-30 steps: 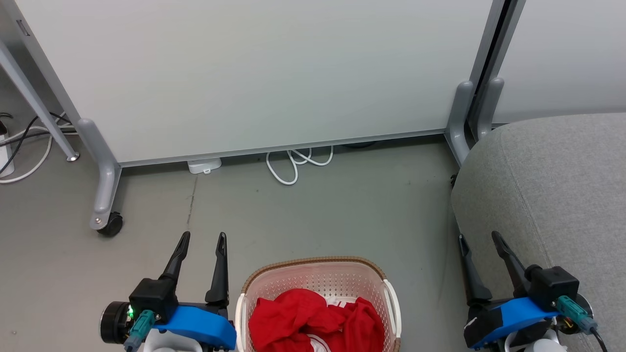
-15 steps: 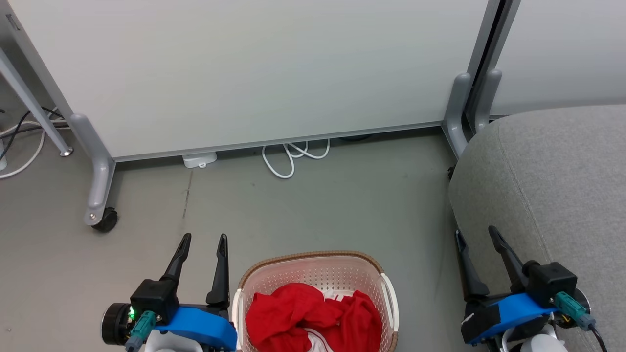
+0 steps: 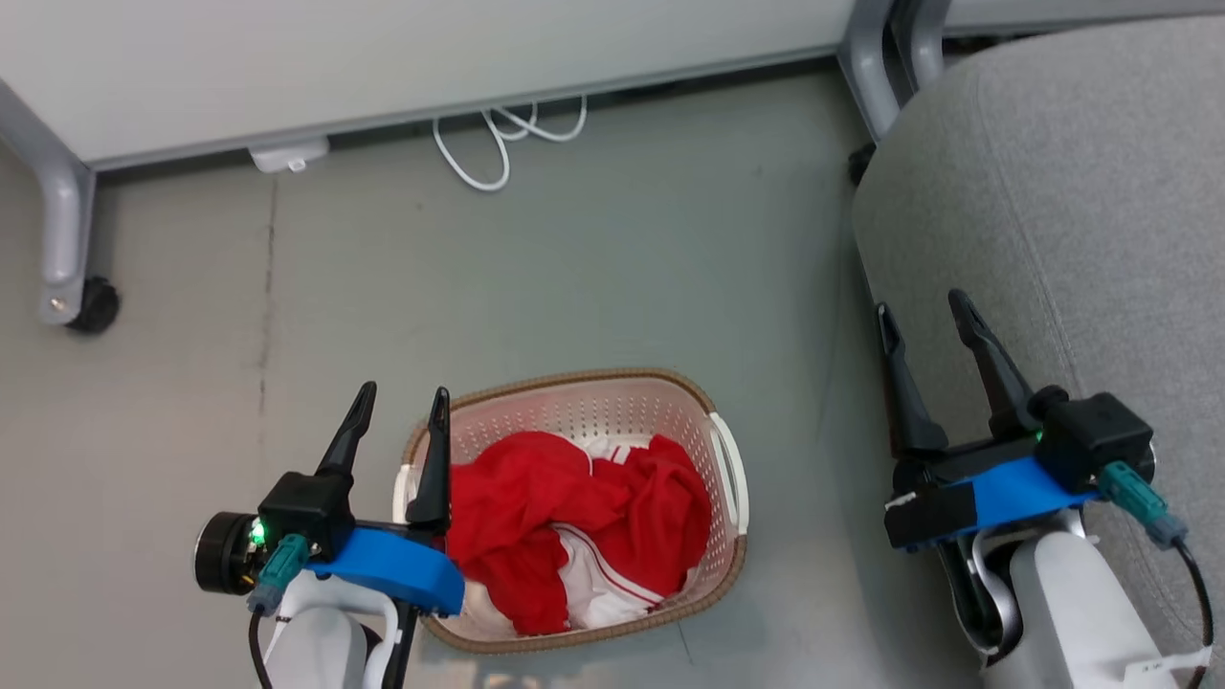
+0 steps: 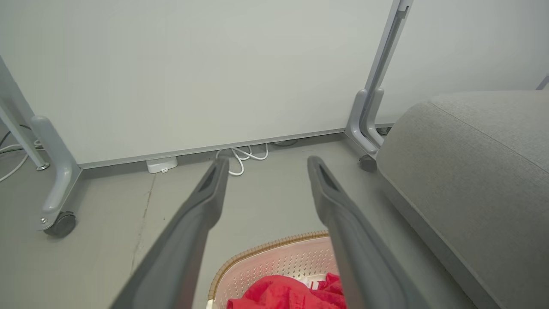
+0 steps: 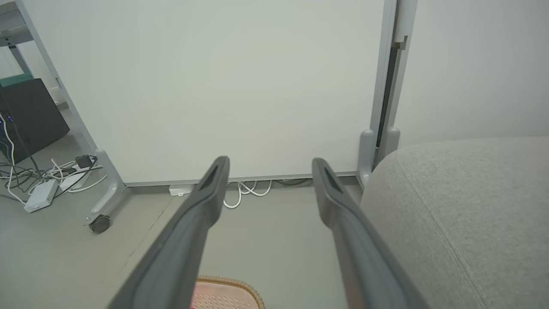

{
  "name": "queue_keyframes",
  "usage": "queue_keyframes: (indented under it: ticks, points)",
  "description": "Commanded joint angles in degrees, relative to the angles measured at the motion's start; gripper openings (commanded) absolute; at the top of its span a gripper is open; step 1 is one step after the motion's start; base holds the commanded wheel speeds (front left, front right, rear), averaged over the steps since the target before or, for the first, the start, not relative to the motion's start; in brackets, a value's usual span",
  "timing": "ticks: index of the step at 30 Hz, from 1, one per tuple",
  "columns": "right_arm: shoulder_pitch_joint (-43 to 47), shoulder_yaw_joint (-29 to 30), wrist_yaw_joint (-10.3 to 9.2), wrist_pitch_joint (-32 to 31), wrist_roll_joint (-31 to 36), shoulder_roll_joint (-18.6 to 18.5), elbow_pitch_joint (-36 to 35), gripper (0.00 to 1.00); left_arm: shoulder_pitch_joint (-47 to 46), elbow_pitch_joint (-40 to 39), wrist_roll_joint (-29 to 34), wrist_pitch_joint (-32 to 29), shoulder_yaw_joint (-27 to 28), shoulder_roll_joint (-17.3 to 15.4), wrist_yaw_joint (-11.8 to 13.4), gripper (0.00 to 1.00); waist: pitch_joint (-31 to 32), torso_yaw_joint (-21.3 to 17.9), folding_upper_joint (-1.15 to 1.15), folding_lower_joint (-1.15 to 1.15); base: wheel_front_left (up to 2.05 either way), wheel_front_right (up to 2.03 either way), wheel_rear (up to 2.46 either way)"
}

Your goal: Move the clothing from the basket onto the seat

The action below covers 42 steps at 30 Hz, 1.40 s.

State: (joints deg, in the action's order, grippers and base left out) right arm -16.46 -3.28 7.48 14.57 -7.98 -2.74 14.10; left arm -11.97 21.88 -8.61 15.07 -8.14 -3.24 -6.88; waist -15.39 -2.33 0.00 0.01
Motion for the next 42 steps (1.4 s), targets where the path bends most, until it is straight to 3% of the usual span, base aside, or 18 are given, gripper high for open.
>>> queue_keyframes:
  ticks: [1,12,23,33,42]
  points:
    - [-1.83,-0.36,0.03,0.36,-0.23,-0.25,-0.65,1.0,-1.94,0.63,0.25,0.16,-0.23,-0.43,-0.24,1.0,-7.01,-3.03,0.0,-0.01,0.0,0.0,0.0]
    - [-10.0,-3.79,0.03,0.67,-3.05,-0.22,-3.72,1.0,-12.83,12.22,1.13,0.16,-4.33,-3.02,-0.55,1.0,-21.66,-7.74,0.0,-0.01,0.0,0.0,0.0]
    - [-14.65,-6.22,0.03,0.67,-7.37,-0.19,-7.55,1.0,-19.61,24.63,2.73,0.16,-6.43,-6.87,-0.51,1.0,-31.81,-12.03,0.0,-0.01,0.0,0.0,0.0]
    - [-15.94,-6.97,0.03,0.68,-9.19,-0.19,-8.55,1.0,-25.29,34.79,3.03,0.02,-6.19,-7.76,2.97,1.0,-35.62,-13.46,0.0,-0.01,0.0,0.0,0.0]
    - [-15.84,-7.63,0.03,0.68,-10.0,-0.2,-8.84,1.0,-29.28,40.22,2.03,-0.11,-6.16,-7.13,3.88,1.0,-36.87,-13.67,0.0,-0.01,0.0,0.0,0.0]
